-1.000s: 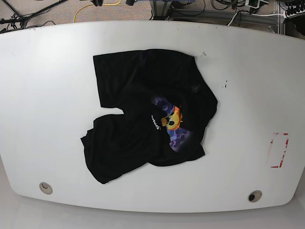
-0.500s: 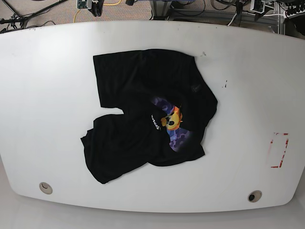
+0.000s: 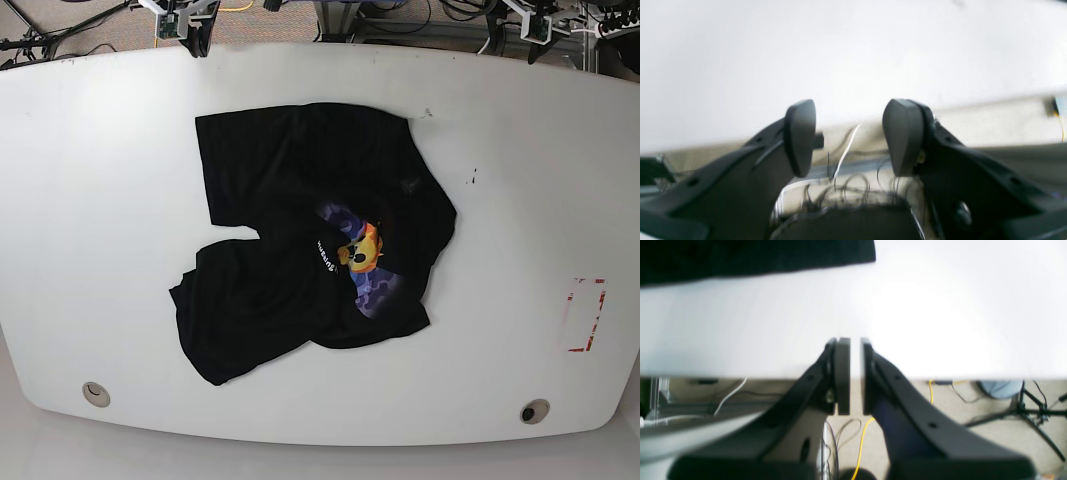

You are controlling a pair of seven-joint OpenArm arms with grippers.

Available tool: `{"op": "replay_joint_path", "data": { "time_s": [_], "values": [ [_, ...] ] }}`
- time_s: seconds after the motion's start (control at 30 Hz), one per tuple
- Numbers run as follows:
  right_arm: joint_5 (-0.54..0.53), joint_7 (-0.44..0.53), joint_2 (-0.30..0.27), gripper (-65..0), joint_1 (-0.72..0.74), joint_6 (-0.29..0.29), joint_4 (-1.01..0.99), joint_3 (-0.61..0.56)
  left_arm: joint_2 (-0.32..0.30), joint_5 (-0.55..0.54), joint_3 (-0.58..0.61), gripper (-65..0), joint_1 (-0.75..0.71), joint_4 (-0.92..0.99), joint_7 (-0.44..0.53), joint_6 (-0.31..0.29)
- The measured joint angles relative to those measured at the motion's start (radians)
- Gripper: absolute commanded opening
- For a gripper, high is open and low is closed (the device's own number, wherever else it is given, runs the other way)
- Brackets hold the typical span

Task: Fold the T-shirt properly
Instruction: 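Lower both grippers toward the black T-shirt, right gripper leading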

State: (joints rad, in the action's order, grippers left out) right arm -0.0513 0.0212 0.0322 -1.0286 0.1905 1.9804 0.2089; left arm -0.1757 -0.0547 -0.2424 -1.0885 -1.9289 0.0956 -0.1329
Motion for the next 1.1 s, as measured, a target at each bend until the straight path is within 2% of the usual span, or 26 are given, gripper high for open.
{"op": "replay_joint_path", "data": {
  "time_s": [0.77,1.1],
  "values": [
    [0.003,0.0,-0.021,-60.1,0.201,0.012,-0.014,-0.001,0.0,-0.015,-0.011,-31.6,0.157,-0.006,0.006,-0.002],
    [0.014,-0.027,-0.032,-57.7,0.263,0.019,-0.014,-0.012,0.0,-0.015,-0.017,-31.1,0.228,-0.006,0.003,-0.002]
  ]
}}
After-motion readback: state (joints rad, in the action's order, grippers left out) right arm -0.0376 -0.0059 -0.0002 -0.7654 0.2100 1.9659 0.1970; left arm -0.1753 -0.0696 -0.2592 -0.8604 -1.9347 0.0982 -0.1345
